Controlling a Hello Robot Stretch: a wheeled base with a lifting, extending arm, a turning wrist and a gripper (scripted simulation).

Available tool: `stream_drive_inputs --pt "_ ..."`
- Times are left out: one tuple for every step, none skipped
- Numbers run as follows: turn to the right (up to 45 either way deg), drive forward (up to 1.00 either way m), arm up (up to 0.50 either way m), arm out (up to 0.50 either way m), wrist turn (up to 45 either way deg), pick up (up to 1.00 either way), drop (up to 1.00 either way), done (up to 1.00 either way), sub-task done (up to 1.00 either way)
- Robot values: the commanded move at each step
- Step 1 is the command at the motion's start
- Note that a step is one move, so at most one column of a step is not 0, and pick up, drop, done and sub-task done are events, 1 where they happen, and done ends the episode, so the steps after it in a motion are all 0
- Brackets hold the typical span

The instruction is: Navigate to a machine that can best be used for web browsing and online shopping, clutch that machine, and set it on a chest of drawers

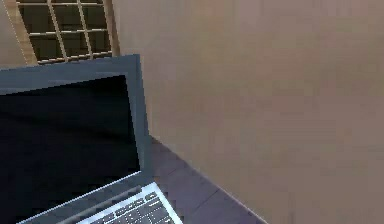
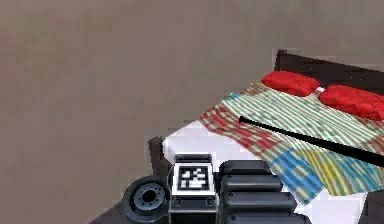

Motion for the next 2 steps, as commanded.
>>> stream_drive_inputs --pt "-45.0 0.0 0.0 0.0 0.0 0.0 0.0 0.0 0.0" --pt "-45.0 0.0 0.0 0.0 0.0 0.0 0.0 0.0 0.0"
